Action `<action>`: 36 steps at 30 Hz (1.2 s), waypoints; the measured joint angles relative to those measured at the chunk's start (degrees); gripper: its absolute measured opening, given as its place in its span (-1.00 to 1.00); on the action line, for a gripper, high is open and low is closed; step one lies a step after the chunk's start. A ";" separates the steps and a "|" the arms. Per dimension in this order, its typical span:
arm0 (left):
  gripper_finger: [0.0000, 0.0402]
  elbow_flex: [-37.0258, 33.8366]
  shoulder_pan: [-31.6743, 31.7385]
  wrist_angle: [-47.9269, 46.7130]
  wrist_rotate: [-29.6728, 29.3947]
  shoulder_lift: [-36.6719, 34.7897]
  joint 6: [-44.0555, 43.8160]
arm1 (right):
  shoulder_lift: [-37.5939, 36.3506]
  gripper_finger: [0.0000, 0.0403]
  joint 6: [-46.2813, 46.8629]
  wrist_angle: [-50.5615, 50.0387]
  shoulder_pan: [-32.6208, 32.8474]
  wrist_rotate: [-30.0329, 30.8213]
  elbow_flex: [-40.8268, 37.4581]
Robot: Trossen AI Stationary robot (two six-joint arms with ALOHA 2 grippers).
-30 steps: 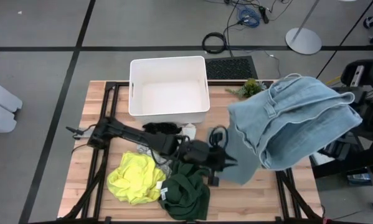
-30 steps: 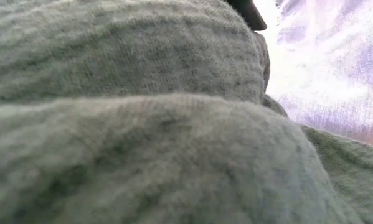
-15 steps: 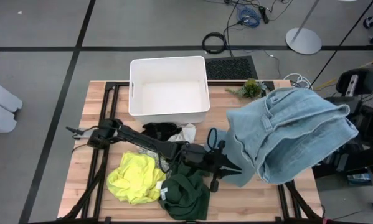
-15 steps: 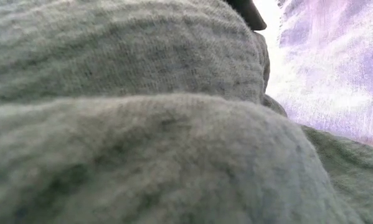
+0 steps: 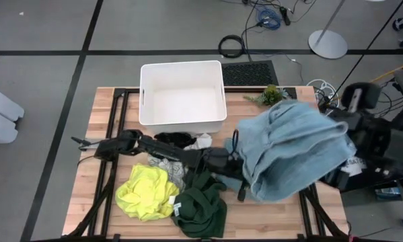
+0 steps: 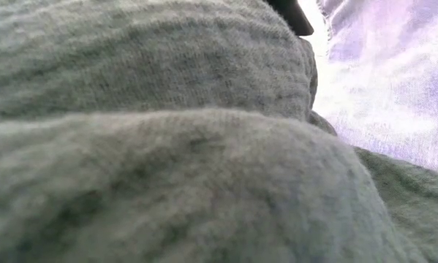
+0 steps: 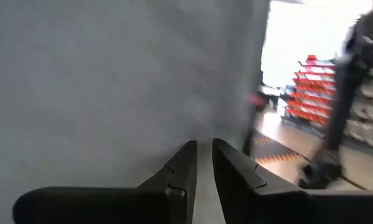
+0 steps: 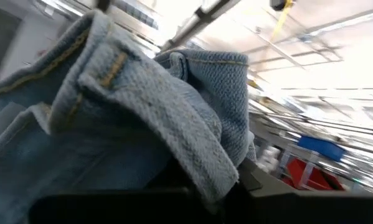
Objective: Fold laundry
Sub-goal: Fold the denim pants
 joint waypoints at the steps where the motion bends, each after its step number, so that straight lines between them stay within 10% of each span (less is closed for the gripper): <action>1: -0.70 0.65 0.72 -0.13 0.41 0.21 -0.15 | 0.07 -0.89 2.27 -1.59 -0.50 -1.50 0.00; 14: -0.70 1.22 6.81 6.36 1.16 0.33 -0.50 | 3.83 -0.89 15.89 -9.42 -6.72 -19.56 0.00; 36: -0.70 15.19 13.39 -13.92 -7.08 -6.84 13.15 | 8.69 -0.89 49.44 -36.93 -1.46 -14.06 0.07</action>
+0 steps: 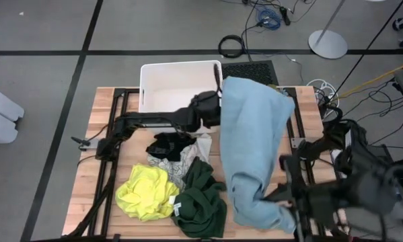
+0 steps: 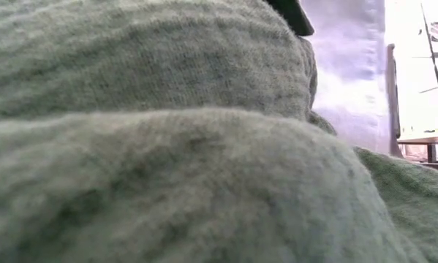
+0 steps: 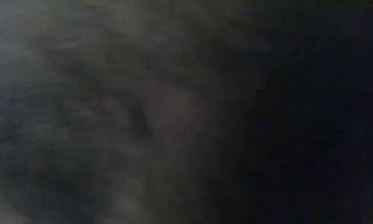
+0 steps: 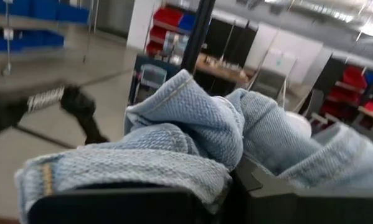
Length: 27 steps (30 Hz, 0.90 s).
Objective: Fold laundry
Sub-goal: Fold the denim pants
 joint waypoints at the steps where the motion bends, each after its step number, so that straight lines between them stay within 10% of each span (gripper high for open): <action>1: -0.70 0.00 -0.02 -0.55 -0.77 -0.71 1.31 | 0.63 -0.89 0.94 -0.94 0.34 0.09 0.00; 8: -0.70 0.00 -0.59 -1.79 -1.84 -4.53 6.11 | 3.35 -0.83 6.06 -5.69 1.55 -0.24 -0.02; 20: -0.70 0.02 -3.61 -7.79 -2.86 -8.04 15.66 | 0.29 0.24 31.09 -26.46 1.71 -1.90 -0.11; 27: -0.70 0.02 -3.87 -10.23 -5.62 -9.75 21.39 | -6.84 0.43 36.46 -40.60 2.56 -1.53 -0.03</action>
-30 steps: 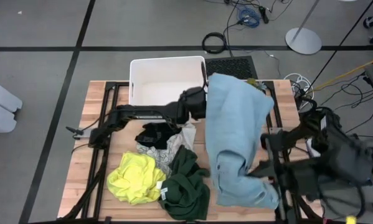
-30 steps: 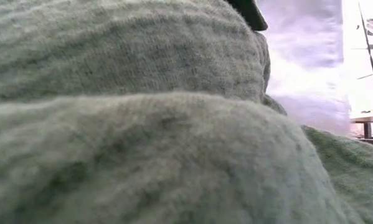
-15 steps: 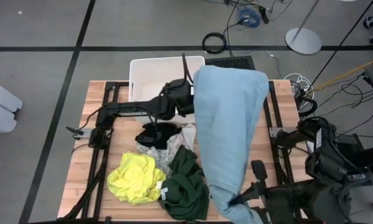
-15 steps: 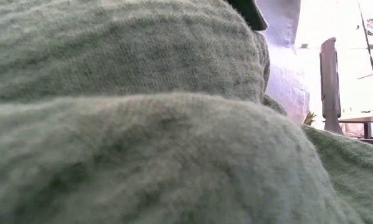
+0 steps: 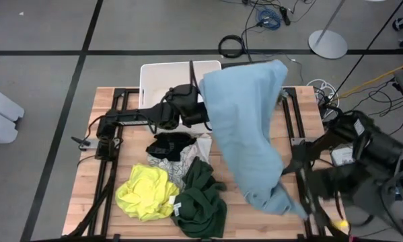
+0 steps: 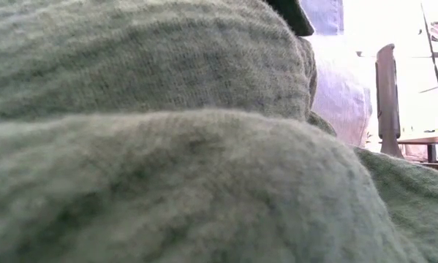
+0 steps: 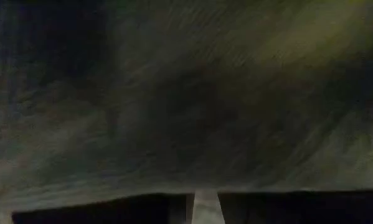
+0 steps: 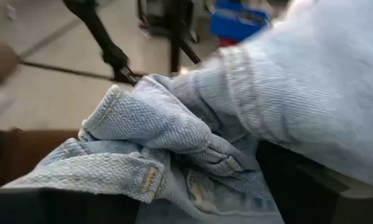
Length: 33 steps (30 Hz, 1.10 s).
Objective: Fold laundry
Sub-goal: Fold the denim pants
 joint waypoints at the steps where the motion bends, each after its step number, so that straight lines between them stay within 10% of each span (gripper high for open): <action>1: -0.70 0.00 0.00 -0.19 -0.87 -0.49 0.80 | -0.62 0.43 2.44 -3.15 -0.04 0.13 0.00; 5: -0.76 0.00 -0.07 -0.81 -2.63 -1.35 2.75 | -1.02 0.41 15.42 -13.50 -0.76 -5.70 -0.60; 13: -0.96 0.00 -0.29 -0.40 -2.50 -1.60 4.09 | 0.03 0.44 9.29 -9.73 -2.27 -9.74 -3.95; 26: -0.85 0.00 -2.73 0.28 -2.89 -3.96 2.44 | 0.12 0.42 -58.77 -0.20 -3.03 -0.90 -3.95; 33: -0.84 0.00 -3.43 -0.85 -3.59 -6.85 1.33 | 0.12 0.42 -73.54 -1.98 -2.14 10.13 -3.95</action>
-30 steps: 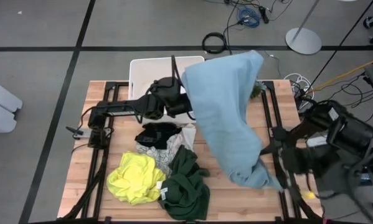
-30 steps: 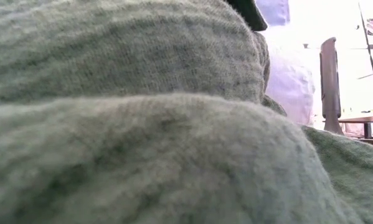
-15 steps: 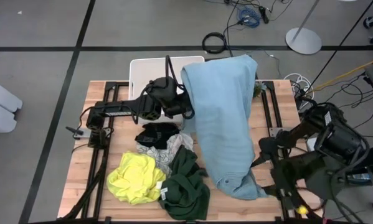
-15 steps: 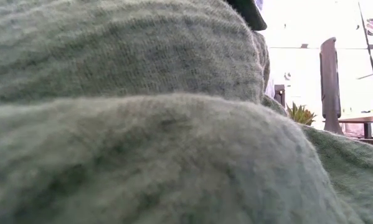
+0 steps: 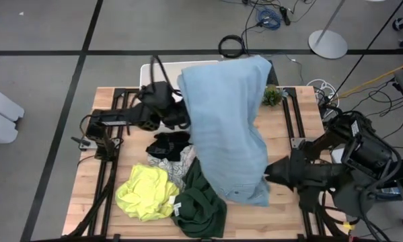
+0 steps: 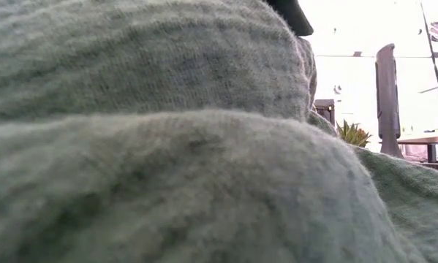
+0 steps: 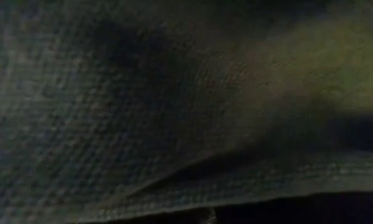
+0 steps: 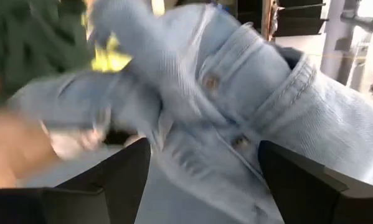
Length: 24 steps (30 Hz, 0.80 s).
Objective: Fold laundry
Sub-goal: Fold the denim pants
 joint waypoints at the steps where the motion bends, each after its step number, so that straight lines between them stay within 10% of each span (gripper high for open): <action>1: -0.84 0.00 0.00 -0.15 -0.20 -0.48 -0.33 | 0.00 0.42 -1.82 -1.29 0.20 1.23 0.00; 7: -0.84 0.00 -0.33 -2.52 0.03 -2.80 -2.55 | 0.14 0.42 -8.66 -8.11 0.75 5.96 0.00; 14: -0.84 0.00 -1.78 -5.24 1.22 -2.49 -2.74 | -6.04 0.42 41.48 -8.08 -2.81 31.48 0.00; 24: -0.84 0.00 -4.63 -8.83 3.31 -2.53 3.91 | -19.09 0.31 103.08 -11.14 -11.22 2.92 0.15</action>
